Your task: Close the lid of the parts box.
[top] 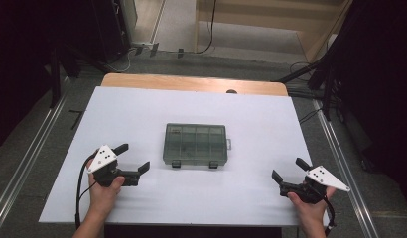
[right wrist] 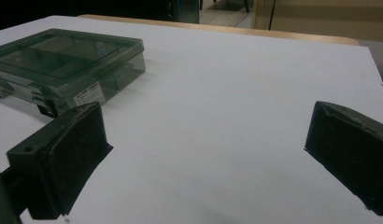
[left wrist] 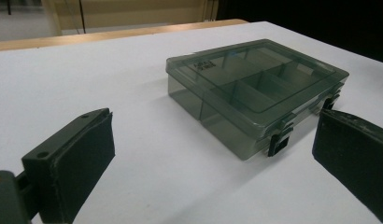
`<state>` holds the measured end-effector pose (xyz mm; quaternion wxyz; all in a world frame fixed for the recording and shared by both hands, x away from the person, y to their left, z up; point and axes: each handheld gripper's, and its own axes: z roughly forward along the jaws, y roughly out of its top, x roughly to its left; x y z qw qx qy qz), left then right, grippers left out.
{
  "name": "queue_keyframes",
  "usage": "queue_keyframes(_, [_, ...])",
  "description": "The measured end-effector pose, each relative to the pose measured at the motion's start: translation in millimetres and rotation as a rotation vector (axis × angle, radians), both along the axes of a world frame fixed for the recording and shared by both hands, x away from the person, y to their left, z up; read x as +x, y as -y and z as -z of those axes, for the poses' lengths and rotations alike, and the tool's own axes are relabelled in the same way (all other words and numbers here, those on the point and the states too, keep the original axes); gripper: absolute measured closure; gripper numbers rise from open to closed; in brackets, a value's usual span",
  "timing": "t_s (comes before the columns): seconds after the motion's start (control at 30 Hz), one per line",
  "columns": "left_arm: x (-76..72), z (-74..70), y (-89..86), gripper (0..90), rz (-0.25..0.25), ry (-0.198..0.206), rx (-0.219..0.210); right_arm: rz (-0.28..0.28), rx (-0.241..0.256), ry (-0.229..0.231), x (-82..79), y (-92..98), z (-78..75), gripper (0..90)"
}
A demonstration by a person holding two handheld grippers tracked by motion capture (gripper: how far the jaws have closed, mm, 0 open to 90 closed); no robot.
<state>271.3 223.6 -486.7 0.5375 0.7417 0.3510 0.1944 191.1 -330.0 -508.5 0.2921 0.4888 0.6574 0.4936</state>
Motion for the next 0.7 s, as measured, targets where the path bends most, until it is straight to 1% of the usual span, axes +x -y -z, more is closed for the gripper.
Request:
queue_keyframes(0.13, [-1.8, -0.3, -6.7, 0.0, -0.008, 0.001, 0.005, -0.002, -0.002, 0.001, 0.0, -0.2, 0.2, 0.0])
queue_keyframes(0.23, [-2.9, -0.2, -11.9, 0.0, -0.019, -0.004, -0.006, -0.002, -0.002, 0.001, -0.1, -0.3, 0.2, 0.0])
queue_keyframes(0.5, [-7.6, 1.1, -25.6, 0.0, -0.034, -0.007, 0.013, 0.003, 0.009, -0.003, -0.5, 1.2, 0.5, 0.0])
queue_keyframes(0.7, [-10.8, 0.8, -37.7, 0.0, -0.049, -0.009, 0.008, 0.004, 0.009, -0.003, -0.4, 1.2, 0.6, 0.0])
